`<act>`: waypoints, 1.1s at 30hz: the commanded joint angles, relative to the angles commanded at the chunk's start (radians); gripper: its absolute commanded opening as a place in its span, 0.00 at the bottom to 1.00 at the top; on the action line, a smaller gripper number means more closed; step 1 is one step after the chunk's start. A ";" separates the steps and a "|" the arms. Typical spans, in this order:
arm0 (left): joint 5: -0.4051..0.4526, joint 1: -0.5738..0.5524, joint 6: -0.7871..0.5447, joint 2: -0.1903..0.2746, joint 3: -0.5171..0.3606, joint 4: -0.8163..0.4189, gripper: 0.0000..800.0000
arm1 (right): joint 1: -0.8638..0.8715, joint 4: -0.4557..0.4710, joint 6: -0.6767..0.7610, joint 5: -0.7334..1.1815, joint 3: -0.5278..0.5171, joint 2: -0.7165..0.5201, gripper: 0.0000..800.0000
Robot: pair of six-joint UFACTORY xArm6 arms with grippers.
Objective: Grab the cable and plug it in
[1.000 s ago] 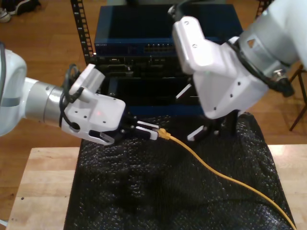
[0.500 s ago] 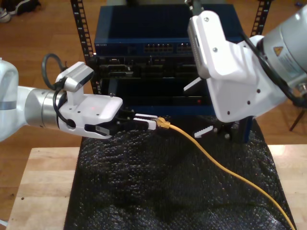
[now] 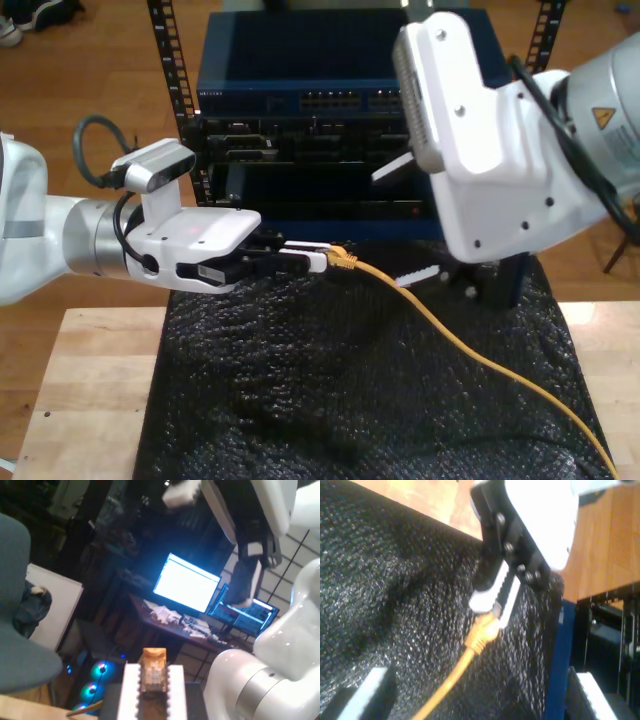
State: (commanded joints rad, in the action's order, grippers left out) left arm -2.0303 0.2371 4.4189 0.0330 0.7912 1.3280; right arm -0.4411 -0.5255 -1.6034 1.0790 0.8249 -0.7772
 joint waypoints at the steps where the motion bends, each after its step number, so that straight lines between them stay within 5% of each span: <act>1: -0.008 0.002 0.002 -0.006 0.000 0.003 0.02 | 0.000 0.000 0.000 -0.008 -0.006 -0.009 0.99; 18: -0.121 0.003 0.055 -0.046 0.002 0.035 0.02 | -0.034 -0.002 0.002 -0.069 -0.038 -0.052 0.99; 33: -0.192 0.005 0.091 -0.063 0.003 0.052 0.02 | -0.199 0.000 -0.044 -0.316 -0.161 -0.080 0.96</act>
State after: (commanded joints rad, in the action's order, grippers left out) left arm -2.2221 0.2417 4.5095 -0.0299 0.7942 1.3802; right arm -0.6406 -0.5255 -1.6479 0.7630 0.6638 -0.8569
